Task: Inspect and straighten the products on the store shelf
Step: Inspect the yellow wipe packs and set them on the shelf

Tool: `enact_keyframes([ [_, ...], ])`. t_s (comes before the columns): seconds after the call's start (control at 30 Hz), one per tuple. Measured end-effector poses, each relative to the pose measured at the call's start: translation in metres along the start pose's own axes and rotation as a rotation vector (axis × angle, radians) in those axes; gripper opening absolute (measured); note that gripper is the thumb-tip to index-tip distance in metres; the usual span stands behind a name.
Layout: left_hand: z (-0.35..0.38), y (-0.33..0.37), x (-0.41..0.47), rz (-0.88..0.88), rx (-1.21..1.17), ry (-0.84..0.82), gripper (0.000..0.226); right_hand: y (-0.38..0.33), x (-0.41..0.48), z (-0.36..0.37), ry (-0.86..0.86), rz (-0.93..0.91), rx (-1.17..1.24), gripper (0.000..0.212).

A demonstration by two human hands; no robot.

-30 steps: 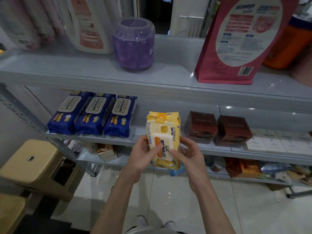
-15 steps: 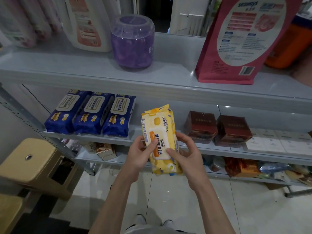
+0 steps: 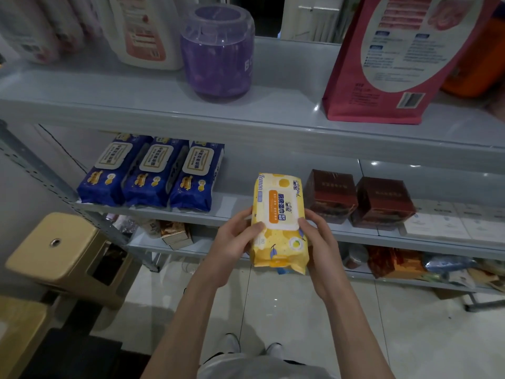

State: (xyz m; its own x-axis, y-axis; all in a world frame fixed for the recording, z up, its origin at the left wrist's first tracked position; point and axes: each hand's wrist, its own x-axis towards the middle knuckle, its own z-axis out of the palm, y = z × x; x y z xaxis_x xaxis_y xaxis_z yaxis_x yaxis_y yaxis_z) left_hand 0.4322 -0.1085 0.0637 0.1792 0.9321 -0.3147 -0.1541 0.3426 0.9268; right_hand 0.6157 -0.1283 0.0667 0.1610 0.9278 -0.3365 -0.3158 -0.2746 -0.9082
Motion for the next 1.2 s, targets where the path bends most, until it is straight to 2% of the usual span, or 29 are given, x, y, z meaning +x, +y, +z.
enact_keyframes([
  [0.07,0.002,0.003,0.001,0.02,-0.013,0.011,0.052,-0.003,0.002,-0.001,-0.021,0.022,0.033,0.03],
  [0.17,0.005,0.007,0.001,0.034,-0.02,0.022,0.043,-0.007,0.003,-0.001,-0.034,0.038,0.054,0.032],
  [0.43,0.01,0.009,0.005,0.03,-0.076,0.068,0.043,-0.005,0.008,-0.001,-0.007,0.037,0.043,0.035],
  [0.53,0.009,0.011,0.006,0.016,-0.109,0.077,0.05,-0.007,0.008,0.0,-0.003,0.021,0.029,0.032],
  [0.6,0.009,0.012,0.008,-0.003,-0.131,0.091,0.043,-0.009,0.006,0.001,-0.011,0.004,-0.001,0.031],
  [0.7,0.008,0.011,0.011,-0.049,-0.196,0.105,0.031,-0.011,0.004,0.005,-0.028,-0.038,-0.056,0.035],
  [0.83,0.002,0.01,0.012,-0.106,-0.297,0.084,0.036,-0.01,0.003,0.012,-0.021,-0.078,-0.105,0.048],
  [0.93,-0.006,0.007,0.011,-0.11,-0.312,0.068,0.037,-0.009,0.003,0.014,-0.035,-0.088,-0.11,0.05],
  [1.07,-0.009,0.006,0.012,-0.1,-0.251,0.056,0.034,-0.01,0.005,0.014,-0.058,-0.035,-0.107,0.037],
  [1.2,-0.011,0.007,0.012,-0.022,-0.132,-0.001,0.042,-0.011,0.006,0.014,-0.035,0.007,-0.12,0.028],
])
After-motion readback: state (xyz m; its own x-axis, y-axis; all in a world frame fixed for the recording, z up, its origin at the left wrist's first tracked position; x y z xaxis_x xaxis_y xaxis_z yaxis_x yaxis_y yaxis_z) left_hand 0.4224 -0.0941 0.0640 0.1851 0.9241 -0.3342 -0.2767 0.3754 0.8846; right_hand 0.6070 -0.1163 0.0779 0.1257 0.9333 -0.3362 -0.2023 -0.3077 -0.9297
